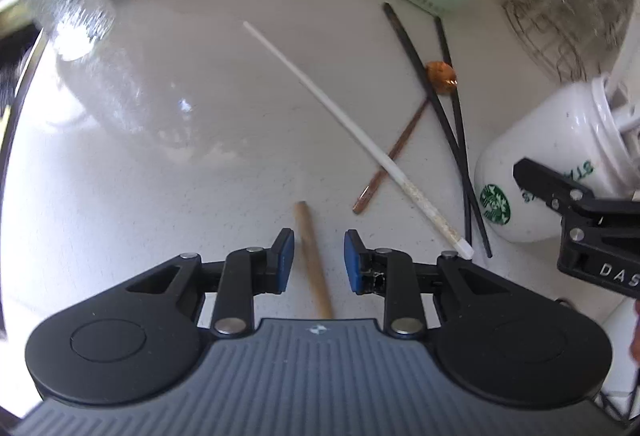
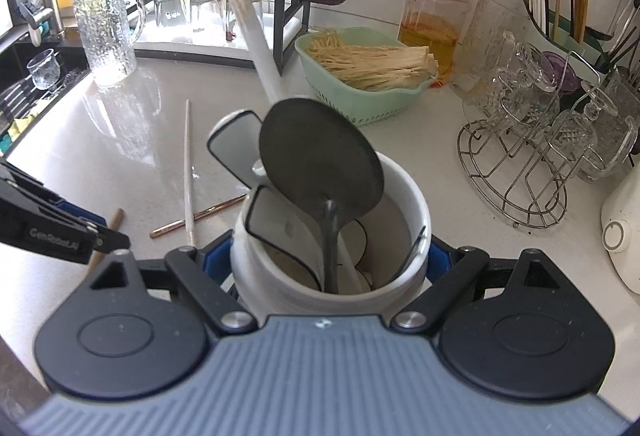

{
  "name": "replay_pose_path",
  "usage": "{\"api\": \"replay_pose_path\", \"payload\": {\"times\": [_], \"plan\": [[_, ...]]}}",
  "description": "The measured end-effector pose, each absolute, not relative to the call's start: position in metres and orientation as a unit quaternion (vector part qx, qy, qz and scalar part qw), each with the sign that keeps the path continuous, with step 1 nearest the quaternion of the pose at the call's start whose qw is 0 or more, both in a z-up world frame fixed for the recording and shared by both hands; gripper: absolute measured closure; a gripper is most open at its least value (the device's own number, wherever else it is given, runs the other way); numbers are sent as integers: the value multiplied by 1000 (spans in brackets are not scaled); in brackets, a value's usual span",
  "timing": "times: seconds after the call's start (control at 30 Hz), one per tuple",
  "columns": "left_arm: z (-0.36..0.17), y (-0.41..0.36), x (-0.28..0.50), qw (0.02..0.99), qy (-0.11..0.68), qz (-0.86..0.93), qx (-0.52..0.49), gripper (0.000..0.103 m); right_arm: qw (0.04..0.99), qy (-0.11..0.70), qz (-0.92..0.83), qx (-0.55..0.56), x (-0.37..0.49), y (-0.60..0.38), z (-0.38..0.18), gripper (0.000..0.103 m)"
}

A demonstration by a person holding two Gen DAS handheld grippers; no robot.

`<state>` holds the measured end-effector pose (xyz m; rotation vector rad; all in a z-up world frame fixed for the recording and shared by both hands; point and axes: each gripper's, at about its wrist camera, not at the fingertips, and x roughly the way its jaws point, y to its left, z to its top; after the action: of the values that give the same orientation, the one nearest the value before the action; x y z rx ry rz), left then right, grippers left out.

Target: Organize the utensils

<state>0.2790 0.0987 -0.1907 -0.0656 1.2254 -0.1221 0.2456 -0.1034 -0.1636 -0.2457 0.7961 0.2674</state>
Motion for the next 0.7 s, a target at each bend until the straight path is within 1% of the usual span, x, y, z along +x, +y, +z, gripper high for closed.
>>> {"api": "replay_pose_path", "payload": {"times": [0.1, 0.17, 0.23, 0.37, 0.57, 0.7], "plan": [[-191, 91, 282, 819, 570, -67, -5, 73, 908, 383, 124, -120, 245, -102, -165, 10], [-191, 86, 282, 822, 565, -69, 15, 83, 910, 381, 117, -117, 244, -101, -165, 10], [-191, 82, 282, 825, 560, -72, 32, 90, 912, 378, 110, -113, 243, -101, -165, 10], [-190, 78, 285, 822, 564, -71, 45, 96, 914, 375, 107, -111, 243, -101, -166, 10], [-188, 72, 285, 824, 563, -45, 43, 96, 909, 384, 136, -88, 249, -111, -168, 11], [-165, 67, 276, 838, 544, -27, 29, 96, 910, 377, 148, -84, 247, -114, -168, 12]]}}
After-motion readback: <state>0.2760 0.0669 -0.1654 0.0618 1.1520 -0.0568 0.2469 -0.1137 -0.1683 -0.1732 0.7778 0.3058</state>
